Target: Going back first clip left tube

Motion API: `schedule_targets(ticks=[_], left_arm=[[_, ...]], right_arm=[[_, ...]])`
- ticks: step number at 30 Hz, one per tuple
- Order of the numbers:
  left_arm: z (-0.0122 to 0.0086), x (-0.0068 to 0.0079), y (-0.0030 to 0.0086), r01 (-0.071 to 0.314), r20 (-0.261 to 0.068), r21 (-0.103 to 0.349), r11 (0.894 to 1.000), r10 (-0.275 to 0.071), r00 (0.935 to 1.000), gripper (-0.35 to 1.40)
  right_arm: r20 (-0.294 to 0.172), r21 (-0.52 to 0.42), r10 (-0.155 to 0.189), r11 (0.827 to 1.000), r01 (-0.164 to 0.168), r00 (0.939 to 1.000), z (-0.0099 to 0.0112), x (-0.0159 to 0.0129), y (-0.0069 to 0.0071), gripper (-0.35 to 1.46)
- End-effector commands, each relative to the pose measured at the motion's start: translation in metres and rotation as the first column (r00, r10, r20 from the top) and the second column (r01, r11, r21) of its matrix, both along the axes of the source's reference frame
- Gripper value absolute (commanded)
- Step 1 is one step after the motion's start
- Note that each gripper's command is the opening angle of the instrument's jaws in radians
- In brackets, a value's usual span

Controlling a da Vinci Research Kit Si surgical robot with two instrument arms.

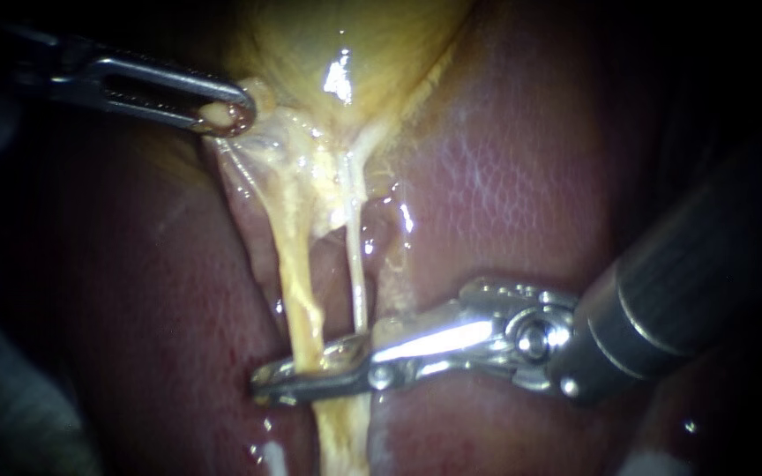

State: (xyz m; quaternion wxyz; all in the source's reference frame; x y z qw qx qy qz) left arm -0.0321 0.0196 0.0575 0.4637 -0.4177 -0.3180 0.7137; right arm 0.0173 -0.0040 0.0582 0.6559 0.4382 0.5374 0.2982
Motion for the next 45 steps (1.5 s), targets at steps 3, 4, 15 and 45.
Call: schedule_targets(ticks=[3,4,15,45], left_arm=[[0.0000,0.0000,0.0000,0.000,0.000,0.000,1.000,0.000,1.0000,-0.35],[0.0000,0.0000,0.0000,0.000,0.000,0.000,1.000,0.000,1.0000,-0.35],[0.0000,0.0001,0.0000,0.000,0.000,0.000,1.000,0.000,1.0000,-0.35],[0.0000,0.0003,0.0000,-0.001,0.001,0.000,1.000,0.001,1.0000,-0.35]], right_arm=[[-0.004,-0.019,-0.002,1.000,0.002,1.0000,0.0002,0.0001,-0.0003,0.01],[-0.005,-0.026,-0.003,1.000,0.002,1.0000,0.0004,0.0002,-0.0004,0.12],[0.007,-0.093,0.010,0.996,-0.009,0.9999,0.0055,0.0013,-0.0020,0.48],[0.170,-0.621,-0.003,0.776,0.110,0.9854,-0.0034,-0.0138,0.0044,0.50]])
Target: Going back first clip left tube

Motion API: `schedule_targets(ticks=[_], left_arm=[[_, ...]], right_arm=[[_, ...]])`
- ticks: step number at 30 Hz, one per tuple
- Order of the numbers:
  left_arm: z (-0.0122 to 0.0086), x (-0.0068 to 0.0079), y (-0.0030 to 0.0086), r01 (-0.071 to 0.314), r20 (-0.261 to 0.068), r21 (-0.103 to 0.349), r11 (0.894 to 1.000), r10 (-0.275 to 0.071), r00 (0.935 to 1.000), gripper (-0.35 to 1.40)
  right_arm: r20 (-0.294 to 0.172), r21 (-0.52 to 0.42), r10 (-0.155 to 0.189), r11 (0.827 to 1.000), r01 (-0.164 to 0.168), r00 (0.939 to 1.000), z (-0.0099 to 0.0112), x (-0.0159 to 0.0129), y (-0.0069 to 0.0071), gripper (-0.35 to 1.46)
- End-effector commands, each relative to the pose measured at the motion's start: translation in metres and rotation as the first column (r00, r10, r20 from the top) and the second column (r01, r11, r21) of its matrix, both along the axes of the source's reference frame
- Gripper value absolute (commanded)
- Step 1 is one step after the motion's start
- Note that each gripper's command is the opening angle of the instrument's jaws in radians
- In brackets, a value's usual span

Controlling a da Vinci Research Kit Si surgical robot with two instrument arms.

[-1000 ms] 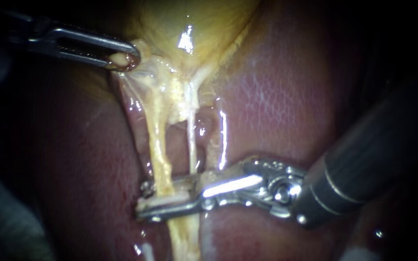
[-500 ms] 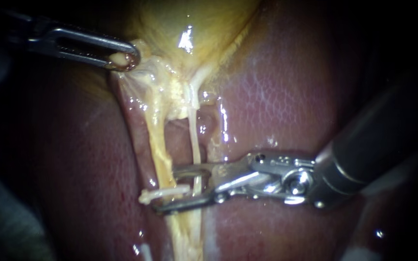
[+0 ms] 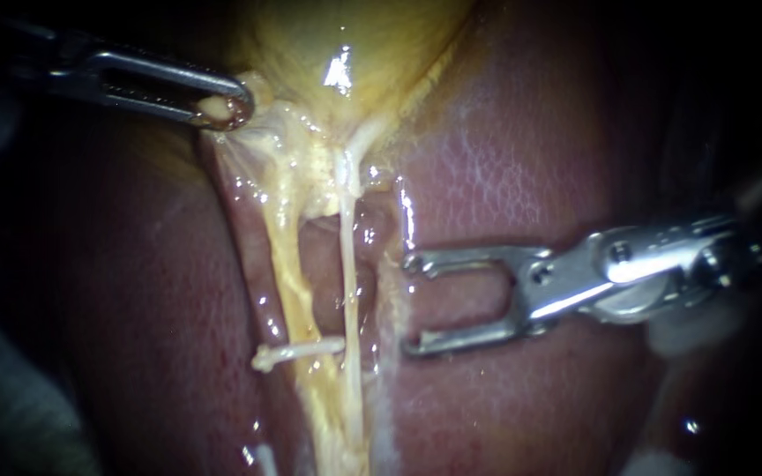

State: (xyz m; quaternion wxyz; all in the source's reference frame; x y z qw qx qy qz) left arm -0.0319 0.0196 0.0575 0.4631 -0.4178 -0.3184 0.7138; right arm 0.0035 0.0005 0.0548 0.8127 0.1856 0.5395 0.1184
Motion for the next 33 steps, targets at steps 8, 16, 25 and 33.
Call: schedule_targets(ticks=[8,16,25,33], left_arm=[[0.0001,-0.0001,-0.0001,0.001,-0.001,-0.001,1.000,-0.001,1.0000,-0.35],[0.0027,-0.0025,-0.0013,0.000,-0.003,-0.011,1.000,0.000,1.0000,-0.35],[0.0060,-0.0049,-0.0023,-0.018,0.008,-0.017,1.000,0.018,0.9998,-0.35],[0.0058,-0.0045,-0.0021,-0.022,0.008,-0.014,1.000,0.022,0.9997,-0.35]], right_arm=[[0.013,-0.020,-0.026,0.999,0.026,0.9996,-0.0008,-0.0019,0.0014,0.50],[0.003,-0.013,-0.041,0.999,0.041,0.9992,-0.0008,-0.0019,0.0013,0.50],[-0.001,-0.016,-0.048,0.999,0.048,0.9988,-0.0009,-0.0019,0.0012,0.50],[-0.010,-0.010,-0.060,0.998,0.060,0.9981,-0.0010,-0.0017,0.0011,0.50]])
